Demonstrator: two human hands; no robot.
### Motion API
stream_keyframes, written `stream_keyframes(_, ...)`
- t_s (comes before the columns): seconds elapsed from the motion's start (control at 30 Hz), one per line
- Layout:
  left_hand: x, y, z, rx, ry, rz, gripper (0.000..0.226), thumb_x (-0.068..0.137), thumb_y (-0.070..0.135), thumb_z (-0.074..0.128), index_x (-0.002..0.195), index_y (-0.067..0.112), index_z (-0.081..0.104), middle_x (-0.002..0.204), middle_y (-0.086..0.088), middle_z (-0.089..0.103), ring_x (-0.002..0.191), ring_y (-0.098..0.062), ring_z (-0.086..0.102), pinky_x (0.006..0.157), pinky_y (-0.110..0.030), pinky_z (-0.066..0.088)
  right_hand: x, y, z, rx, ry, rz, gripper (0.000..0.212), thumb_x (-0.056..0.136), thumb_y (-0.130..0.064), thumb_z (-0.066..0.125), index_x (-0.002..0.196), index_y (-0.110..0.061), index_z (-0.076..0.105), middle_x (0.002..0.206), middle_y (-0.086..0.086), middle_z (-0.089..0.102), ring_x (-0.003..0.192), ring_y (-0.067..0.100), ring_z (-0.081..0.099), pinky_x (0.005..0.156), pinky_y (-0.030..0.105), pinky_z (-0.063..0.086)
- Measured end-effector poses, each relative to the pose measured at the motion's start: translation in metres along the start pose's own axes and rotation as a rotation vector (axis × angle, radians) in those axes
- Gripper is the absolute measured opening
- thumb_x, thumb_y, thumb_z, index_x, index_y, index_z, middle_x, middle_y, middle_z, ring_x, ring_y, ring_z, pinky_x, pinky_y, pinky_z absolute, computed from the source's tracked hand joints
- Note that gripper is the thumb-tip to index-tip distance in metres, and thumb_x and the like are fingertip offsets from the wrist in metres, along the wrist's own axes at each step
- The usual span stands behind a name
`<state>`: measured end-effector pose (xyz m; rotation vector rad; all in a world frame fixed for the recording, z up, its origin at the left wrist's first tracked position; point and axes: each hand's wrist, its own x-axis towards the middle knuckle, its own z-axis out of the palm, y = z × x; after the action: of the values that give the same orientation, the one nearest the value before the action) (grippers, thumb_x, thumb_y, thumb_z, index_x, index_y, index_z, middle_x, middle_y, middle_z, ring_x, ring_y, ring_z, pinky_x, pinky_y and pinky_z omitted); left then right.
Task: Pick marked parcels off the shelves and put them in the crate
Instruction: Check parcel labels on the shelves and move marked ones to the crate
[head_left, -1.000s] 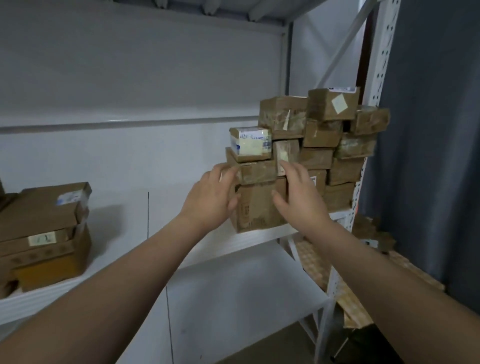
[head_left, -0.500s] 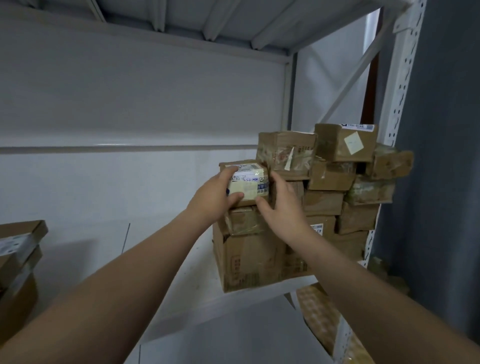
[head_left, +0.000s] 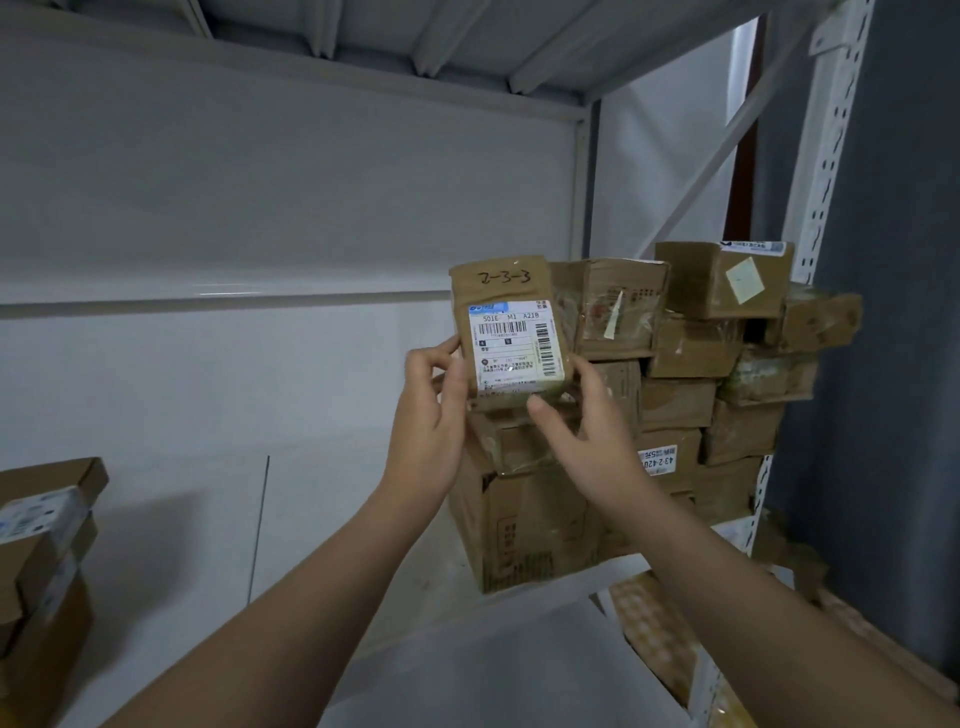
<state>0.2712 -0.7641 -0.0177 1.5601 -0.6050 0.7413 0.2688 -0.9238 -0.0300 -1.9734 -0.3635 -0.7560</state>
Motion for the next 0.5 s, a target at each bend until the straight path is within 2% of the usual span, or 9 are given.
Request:
stream_keyframes(0.07,-0.004,0.003,-0.008,-0.108,0.05,-0.035,0.008,0.099,0.023,0.041,0.095,0.028,0.038,0.127,0.011,0.054,0.106,-0.002,0.06,0.075,-0.016,0.051,-0.008,-0.008,0.001,-0.002,-0.004,-0.048,0.057,0.091,-0.032,0.061,0.139,-0.033,0.031,0.135,-0.015,0.044,0.119,-0.006,0.041,0.093,0.011,0.034)
stream_keyframes(0.1,-0.006,0.004,-0.013,-0.113,0.061,-0.048,0.011,0.098,0.021,0.044,0.097,0.03,0.038,0.128,0.008,0.054,0.107,-0.007,0.061,0.075,-0.017,0.052,-0.011,-0.011,0.002,-0.001,-0.007,-0.07,0.057,0.09,-0.03,0.062,0.136,-0.039,0.029,0.135,-0.016,0.043,0.117,-0.009,0.041,0.092,0.009,0.033)
stream_keyframes(0.17,-0.012,0.003,-0.023,-0.09,0.072,-0.066,0.017,0.097,0.02,0.048,0.102,0.034,0.039,0.129,0.005,0.056,0.11,-0.012,0.061,0.08,-0.022,0.053,-0.015,-0.018,0.006,0.014,-0.021,-0.101,0.06,0.087,-0.03,0.064,0.133,-0.046,0.03,0.136,-0.017,0.043,0.121,-0.009,0.04,0.099,0.022,0.041)
stream_keyframes(0.23,-0.017,0.004,-0.034,-0.086,0.083,-0.077,0.018,0.097,0.019,0.049,0.105,0.033,0.042,0.127,0.004,0.058,0.109,-0.01,0.062,0.084,-0.025,0.054,-0.02,-0.023,0.012,0.015,-0.034,-0.113,0.064,0.084,-0.029,0.065,0.136,-0.044,0.031,0.136,-0.018,0.044,0.124,-0.005,0.041,0.102,0.035,0.044)
stream_keyframes(0.3,-0.022,0.005,-0.045,-0.081,0.097,-0.078,0.017,0.097,0.018,0.048,0.105,0.032,0.044,0.126,0.003,0.06,0.108,-0.009,0.062,0.087,-0.027,0.053,-0.024,-0.026,0.018,0.017,-0.052,-0.148,0.066,0.085,-0.02,0.067,0.137,-0.04,0.031,0.134,-0.021,0.043,0.126,-0.006,0.039,0.105,0.031,0.04)
stream_keyframes(0.4,-0.028,0.009,-0.06,-0.09,0.121,-0.053,0.018,0.097,0.015,0.048,0.104,0.031,0.048,0.126,0.002,0.06,0.11,-0.012,0.061,0.09,-0.029,0.052,-0.03,-0.031,0.026,-0.021,-0.082,-0.204,0.07,0.087,-0.015,0.065,0.13,-0.051,0.024,0.129,-0.036,0.034,0.125,-0.015,0.034,0.103,0.021,0.034)
stream_keyframes(0.5,-0.032,0.015,-0.073,-0.114,0.153,-0.024,0.022,0.099,0.013,0.042,0.108,0.031,0.052,0.117,0.009,0.063,0.105,-0.007,0.062,0.084,-0.023,0.053,-0.033,-0.036,0.034,-0.024,-0.092,-0.225,0.07,0.087,-0.015,0.063,0.129,-0.055,0.023,0.132,-0.037,0.03,0.128,-0.011,0.031,0.106,0.032,0.038)
